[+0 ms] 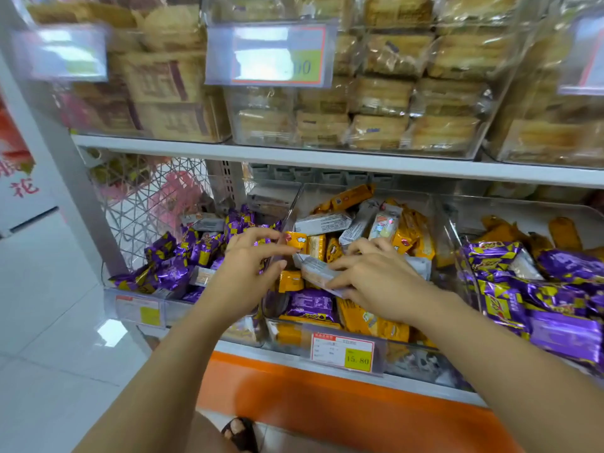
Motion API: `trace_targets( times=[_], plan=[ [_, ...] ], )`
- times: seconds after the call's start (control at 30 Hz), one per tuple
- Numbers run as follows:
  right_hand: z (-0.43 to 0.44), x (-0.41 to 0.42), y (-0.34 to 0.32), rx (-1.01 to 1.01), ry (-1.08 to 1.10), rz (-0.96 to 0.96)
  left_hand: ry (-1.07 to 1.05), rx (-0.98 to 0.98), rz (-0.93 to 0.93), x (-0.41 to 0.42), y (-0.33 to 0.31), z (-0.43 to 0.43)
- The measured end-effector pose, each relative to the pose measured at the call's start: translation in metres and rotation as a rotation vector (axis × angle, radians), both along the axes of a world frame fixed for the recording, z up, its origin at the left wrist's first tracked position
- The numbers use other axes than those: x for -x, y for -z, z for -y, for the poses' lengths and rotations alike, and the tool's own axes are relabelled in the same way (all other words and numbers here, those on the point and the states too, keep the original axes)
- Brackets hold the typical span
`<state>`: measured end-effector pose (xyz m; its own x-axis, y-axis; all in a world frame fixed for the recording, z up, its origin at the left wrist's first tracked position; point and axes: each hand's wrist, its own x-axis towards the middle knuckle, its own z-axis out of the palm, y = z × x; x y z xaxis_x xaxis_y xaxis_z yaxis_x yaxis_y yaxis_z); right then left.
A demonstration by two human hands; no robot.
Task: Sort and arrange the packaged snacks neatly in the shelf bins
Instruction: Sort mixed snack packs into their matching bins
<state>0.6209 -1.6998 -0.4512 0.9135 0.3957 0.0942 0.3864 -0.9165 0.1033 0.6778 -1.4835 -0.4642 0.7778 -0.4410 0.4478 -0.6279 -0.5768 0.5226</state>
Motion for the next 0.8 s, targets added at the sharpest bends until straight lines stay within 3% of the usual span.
trace_targets(
  times=[0.1, 0.3, 0.57, 0.8],
  plan=[
    [-0.008, -0.012, 0.002, 0.060, 0.019, 0.039, -0.019, 0.211, -0.162, 0.005, 0.005, 0.003],
    [-0.020, -0.013, 0.012, 0.079, 0.101, 0.171, 0.038, 0.336, -0.304, 0.006, 0.009, -0.004],
    [-0.041, -0.020, 0.003, 0.227, 0.201, -0.201, 0.112, 0.368, -0.374, -0.001, 0.006, -0.009],
    [-0.039, -0.023, 0.004, 0.106, 0.181, -0.161, 0.122, 0.349, -0.403, -0.001, 0.007, -0.011]
  ],
)
